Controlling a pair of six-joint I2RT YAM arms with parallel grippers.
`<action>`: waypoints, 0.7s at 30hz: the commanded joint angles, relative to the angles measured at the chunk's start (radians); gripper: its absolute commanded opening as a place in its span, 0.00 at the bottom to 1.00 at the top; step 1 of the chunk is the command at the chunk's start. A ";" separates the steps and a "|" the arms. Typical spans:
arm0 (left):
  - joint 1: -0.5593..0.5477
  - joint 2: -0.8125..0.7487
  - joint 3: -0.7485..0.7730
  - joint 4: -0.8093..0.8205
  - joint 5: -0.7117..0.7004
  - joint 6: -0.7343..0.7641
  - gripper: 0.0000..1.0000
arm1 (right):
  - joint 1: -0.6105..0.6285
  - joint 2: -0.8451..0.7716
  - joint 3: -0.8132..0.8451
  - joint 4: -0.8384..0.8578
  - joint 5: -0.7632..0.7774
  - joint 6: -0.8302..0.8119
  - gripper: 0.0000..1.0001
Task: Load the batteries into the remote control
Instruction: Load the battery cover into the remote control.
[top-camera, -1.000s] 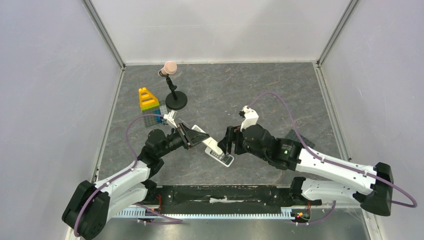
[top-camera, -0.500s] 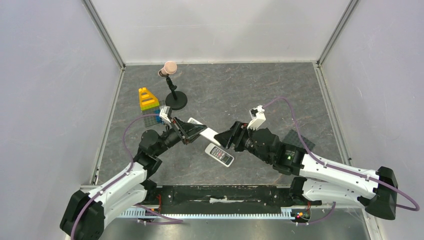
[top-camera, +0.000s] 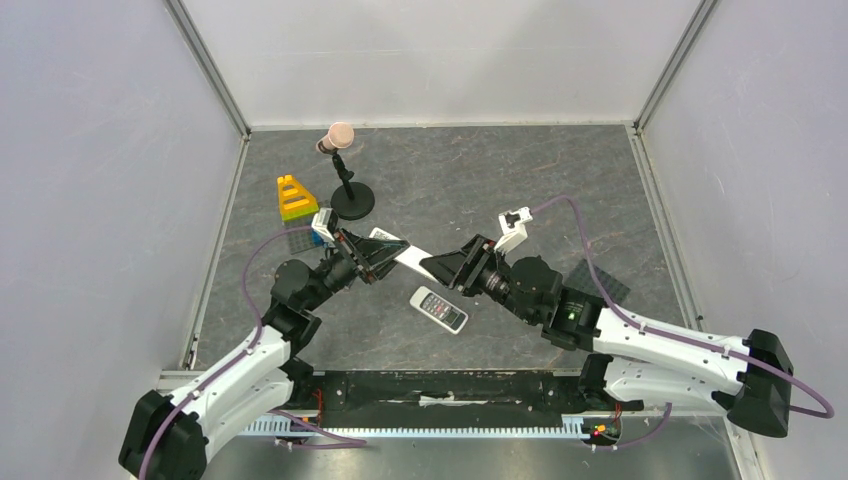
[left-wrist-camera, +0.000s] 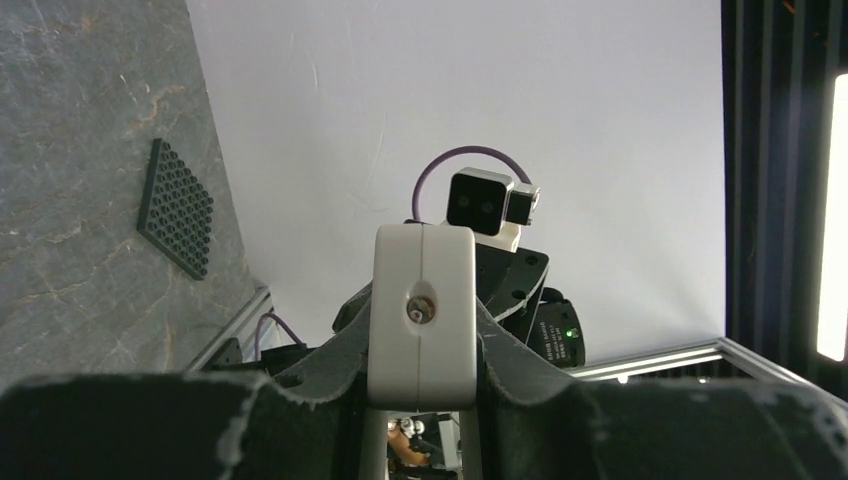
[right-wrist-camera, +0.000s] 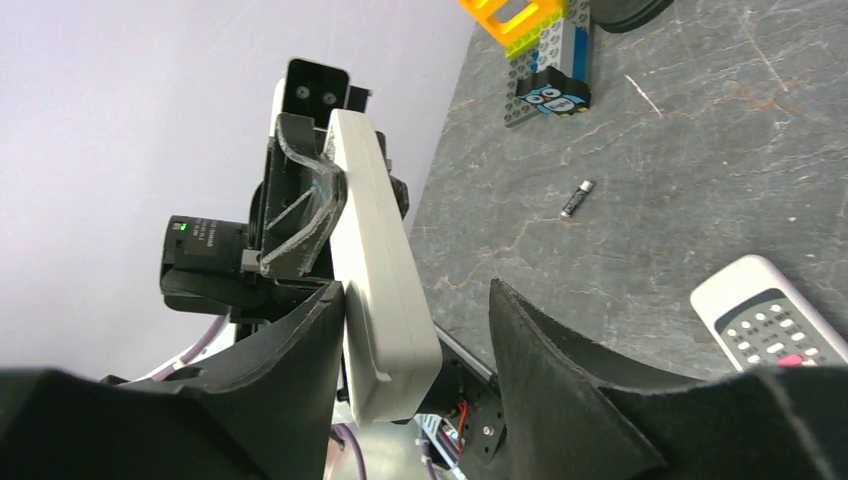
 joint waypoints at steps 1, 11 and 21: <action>-0.006 -0.011 0.078 0.217 -0.002 -0.156 0.02 | -0.003 0.030 -0.055 -0.018 -0.003 -0.005 0.52; -0.007 -0.029 0.112 0.207 0.012 -0.147 0.02 | -0.003 0.086 -0.043 0.031 -0.050 -0.006 0.34; -0.007 -0.057 0.119 0.152 0.033 -0.073 0.02 | -0.002 0.151 -0.001 0.083 -0.081 0.013 0.23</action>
